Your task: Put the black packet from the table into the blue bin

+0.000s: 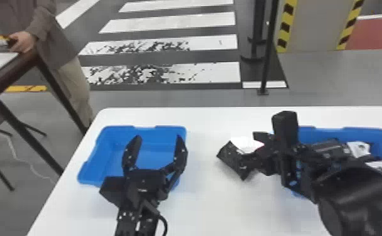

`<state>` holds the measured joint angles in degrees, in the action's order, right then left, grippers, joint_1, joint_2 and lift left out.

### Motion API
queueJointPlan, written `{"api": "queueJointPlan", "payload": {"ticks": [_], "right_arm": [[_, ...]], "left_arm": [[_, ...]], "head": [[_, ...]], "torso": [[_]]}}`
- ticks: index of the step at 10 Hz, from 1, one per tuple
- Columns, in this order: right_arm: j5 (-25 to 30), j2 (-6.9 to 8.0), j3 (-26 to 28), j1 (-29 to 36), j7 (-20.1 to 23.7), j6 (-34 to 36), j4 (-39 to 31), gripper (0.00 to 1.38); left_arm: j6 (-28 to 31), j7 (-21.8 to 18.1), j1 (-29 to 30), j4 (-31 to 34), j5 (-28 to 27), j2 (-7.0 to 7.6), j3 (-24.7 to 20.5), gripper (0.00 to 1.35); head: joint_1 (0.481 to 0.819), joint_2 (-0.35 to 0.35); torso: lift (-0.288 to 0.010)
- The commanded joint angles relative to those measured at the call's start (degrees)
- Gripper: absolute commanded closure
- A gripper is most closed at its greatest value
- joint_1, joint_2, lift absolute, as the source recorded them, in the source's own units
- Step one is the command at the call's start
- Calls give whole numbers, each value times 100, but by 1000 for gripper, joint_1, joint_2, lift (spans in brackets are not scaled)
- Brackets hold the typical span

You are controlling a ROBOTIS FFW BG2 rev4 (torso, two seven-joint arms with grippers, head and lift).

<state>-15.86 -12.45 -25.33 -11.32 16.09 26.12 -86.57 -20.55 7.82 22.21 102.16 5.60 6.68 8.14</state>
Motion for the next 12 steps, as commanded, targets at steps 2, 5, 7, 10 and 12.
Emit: {"api": "queueJointPlan", "payload": {"ticks": [2,5,7,10,12], "right_arm": [[-94,-21,-769,-738,-36,-53,902,84],[-82,-3,-1032,-1062,-212,45,1408,84],[-219,-12,-1352,-1329,-221,101,1745,84],[-334,-12,-1558,-1498,-273,270,1942,87],[-413,-12,-1706,-1582,-300,439,2027,163]], "left_arm": [[72,0,-69,0,-23,0,66,94],[72,0,-98,-28,-23,-9,66,94],[72,0,-182,-98,-11,-9,134,94],[58,0,-266,-168,12,-18,180,93],[58,0,-294,-196,12,-18,203,93]], "head": [[695,208],[695,205],[695,197],[695,187],[695,186]], "torso": [[-110],[-110],[-110],[-110],[-110]]}}
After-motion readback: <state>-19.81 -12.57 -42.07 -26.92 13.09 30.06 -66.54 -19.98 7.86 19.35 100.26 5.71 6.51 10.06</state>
